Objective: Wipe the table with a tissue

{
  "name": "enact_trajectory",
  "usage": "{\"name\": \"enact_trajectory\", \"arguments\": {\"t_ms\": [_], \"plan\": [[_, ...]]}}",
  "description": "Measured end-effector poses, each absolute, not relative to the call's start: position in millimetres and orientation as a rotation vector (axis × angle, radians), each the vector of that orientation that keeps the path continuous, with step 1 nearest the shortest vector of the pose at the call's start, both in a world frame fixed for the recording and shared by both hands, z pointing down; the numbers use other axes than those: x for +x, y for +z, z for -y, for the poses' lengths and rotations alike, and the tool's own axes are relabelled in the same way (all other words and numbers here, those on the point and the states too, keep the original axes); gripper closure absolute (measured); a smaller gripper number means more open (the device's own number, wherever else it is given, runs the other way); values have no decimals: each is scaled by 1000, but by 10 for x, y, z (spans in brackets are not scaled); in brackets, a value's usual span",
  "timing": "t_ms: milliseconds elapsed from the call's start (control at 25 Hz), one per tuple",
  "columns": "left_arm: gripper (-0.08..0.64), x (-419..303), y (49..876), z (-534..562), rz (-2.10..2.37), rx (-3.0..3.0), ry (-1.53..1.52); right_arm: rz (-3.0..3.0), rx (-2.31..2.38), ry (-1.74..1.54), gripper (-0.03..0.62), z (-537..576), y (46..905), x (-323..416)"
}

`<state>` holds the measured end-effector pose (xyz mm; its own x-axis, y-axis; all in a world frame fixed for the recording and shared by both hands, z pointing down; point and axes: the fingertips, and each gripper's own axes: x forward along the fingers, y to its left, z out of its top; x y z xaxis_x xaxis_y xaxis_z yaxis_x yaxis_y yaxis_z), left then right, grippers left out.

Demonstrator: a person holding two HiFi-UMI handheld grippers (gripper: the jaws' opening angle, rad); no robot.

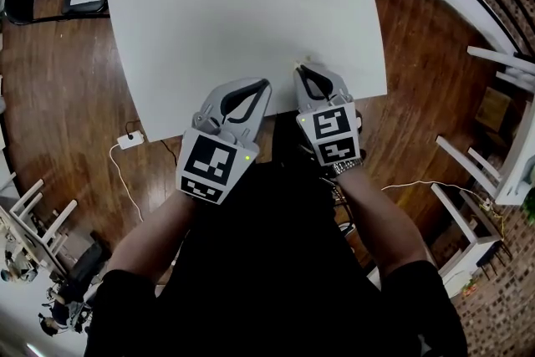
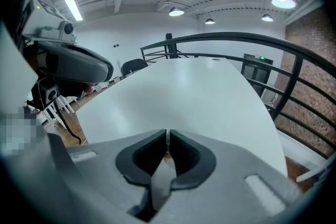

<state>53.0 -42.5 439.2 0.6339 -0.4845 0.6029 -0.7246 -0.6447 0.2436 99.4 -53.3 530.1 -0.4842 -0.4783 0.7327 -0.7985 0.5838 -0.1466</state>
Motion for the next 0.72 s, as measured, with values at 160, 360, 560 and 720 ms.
{"name": "enact_trajectory", "arguments": {"t_ms": [160,360,560,720], "plan": [[548,514,4405,450,954,2379,693,2146,1000,641,582,542,5357,1006],[549,509,4426,493,956,2374,697,2147,992,635,583,572,5372,997],[548,562,4411,538,952,2380,694,2149,993,632,583,612,5371,1021],[548,576,4405,576,952,2380,691,2149,991,633,583,648,5373,1025]]}}
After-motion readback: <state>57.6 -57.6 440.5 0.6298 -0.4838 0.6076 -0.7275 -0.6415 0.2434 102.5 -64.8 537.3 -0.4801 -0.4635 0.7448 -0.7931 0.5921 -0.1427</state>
